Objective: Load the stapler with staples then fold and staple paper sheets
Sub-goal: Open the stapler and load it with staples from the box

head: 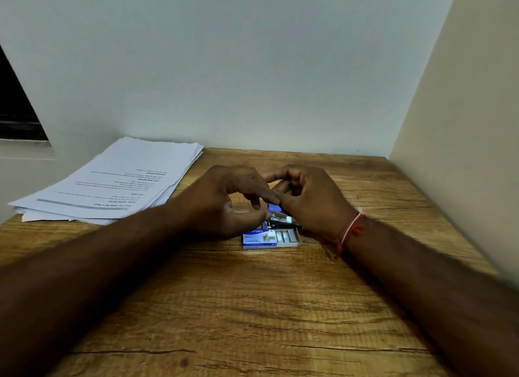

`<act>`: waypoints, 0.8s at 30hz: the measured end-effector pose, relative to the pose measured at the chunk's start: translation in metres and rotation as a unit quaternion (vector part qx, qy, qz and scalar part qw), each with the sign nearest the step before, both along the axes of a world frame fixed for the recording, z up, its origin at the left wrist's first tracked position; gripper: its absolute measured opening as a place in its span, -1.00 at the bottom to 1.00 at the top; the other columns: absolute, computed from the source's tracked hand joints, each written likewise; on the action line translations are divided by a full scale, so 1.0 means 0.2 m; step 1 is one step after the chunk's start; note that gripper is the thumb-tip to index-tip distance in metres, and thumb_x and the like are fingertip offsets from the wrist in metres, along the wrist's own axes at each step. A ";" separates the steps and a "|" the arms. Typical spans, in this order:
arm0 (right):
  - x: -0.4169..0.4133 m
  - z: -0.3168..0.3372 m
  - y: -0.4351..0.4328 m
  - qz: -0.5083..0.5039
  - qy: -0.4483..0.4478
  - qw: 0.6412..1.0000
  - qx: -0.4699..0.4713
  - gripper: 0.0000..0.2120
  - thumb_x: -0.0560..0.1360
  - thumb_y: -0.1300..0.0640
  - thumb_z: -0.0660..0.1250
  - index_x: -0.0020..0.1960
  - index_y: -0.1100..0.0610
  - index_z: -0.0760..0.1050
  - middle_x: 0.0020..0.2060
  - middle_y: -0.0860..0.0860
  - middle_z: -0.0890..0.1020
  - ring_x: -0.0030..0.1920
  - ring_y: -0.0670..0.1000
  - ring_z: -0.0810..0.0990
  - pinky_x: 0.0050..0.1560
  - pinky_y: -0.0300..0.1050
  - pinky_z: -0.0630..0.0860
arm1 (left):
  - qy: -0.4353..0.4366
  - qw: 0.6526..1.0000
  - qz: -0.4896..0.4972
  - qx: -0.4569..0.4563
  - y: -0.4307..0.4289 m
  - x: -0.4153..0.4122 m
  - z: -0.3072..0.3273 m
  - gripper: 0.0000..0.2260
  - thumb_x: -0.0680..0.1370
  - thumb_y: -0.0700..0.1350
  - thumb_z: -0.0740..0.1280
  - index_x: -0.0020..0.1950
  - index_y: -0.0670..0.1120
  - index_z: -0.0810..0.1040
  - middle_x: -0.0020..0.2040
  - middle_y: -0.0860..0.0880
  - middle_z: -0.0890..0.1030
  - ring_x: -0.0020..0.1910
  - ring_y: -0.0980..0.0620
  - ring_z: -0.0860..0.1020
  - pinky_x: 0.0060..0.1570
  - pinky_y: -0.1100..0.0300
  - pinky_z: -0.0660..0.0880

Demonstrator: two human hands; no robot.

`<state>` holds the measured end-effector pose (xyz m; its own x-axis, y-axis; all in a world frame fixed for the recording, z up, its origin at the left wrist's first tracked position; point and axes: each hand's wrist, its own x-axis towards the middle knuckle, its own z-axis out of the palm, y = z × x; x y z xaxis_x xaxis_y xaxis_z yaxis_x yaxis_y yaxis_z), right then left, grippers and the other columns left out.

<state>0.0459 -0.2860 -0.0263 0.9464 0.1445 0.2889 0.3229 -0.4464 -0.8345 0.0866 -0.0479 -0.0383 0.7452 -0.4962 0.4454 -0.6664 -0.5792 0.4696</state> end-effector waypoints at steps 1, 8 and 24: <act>0.01 -0.01 0.00 -0.003 -0.004 1.000 0.001 -0.76 0.59 0.26 0.54 0.22 0.04 0.72 -0.16 -0.01 0.81 -0.17 0.00 0.79 -0.16 -0.11 0.72 | 0.001 1.000 0.004 0.004 0.00 -0.01 0.00 -0.54 0.47 0.35 0.57 0.22 0.08 0.78 0.15 0.05 0.76 0.14 -0.01 0.73 0.23 -0.15 0.66; 0.11 0.06 -0.17 -0.155 -0.089 0.981 0.079 -0.84 0.61 0.25 0.50 0.09 0.03 0.77 -0.10 -0.05 0.80 -0.12 -0.17 0.76 -0.10 -0.26 0.68 | 0.022 1.000 0.010 -0.019 -0.03 -0.07 0.04 -0.72 0.49 0.17 0.53 0.11 0.08 0.81 -0.01 0.09 0.79 0.01 0.01 0.76 0.14 -0.04 0.71; 0.14 0.03 -0.32 -0.059 0.000 0.974 -0.221 -0.84 0.58 0.03 0.57 0.14 -0.14 0.78 0.04 -0.22 0.72 -0.04 -0.21 0.63 -0.09 -0.30 0.47 | 0.029 0.998 0.030 -0.054 0.07 -0.08 0.13 -0.60 0.48 -0.19 0.58 0.26 0.14 0.77 0.06 0.26 0.76 0.08 0.16 0.73 0.24 0.02 0.69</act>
